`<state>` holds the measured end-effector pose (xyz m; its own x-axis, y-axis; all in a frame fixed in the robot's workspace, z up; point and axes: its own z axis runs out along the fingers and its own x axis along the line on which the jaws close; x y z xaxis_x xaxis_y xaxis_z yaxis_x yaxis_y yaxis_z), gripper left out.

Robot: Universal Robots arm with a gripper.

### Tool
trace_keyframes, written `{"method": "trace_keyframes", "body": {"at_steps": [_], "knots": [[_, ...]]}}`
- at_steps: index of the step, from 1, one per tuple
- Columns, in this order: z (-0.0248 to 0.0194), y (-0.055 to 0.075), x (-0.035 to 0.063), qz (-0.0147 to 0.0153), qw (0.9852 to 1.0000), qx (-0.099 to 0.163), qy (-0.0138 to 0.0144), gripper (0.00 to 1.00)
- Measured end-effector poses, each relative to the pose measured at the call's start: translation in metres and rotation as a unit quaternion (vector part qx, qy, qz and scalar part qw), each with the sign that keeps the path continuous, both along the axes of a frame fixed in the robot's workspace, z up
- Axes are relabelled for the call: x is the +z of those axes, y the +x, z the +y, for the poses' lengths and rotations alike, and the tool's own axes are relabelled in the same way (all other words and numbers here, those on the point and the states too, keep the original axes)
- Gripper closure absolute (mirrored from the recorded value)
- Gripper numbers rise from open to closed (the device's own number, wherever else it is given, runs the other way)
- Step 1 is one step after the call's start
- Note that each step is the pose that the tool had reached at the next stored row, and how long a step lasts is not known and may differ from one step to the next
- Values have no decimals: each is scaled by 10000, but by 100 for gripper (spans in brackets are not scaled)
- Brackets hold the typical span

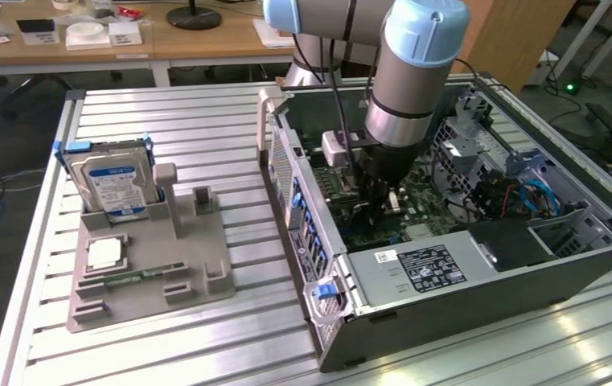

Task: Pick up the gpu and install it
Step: 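Insert the gpu into the slot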

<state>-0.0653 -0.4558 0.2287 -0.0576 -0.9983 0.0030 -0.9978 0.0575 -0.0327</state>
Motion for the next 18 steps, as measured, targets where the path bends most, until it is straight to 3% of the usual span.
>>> {"method": "trace_keyframes", "body": {"at_steps": [5, 18], "knots": [[0, 0, 66, -4, 10000, 0, 0, 59], [0, 0, 76, -4, 10000, -1, 0, 59]]}}
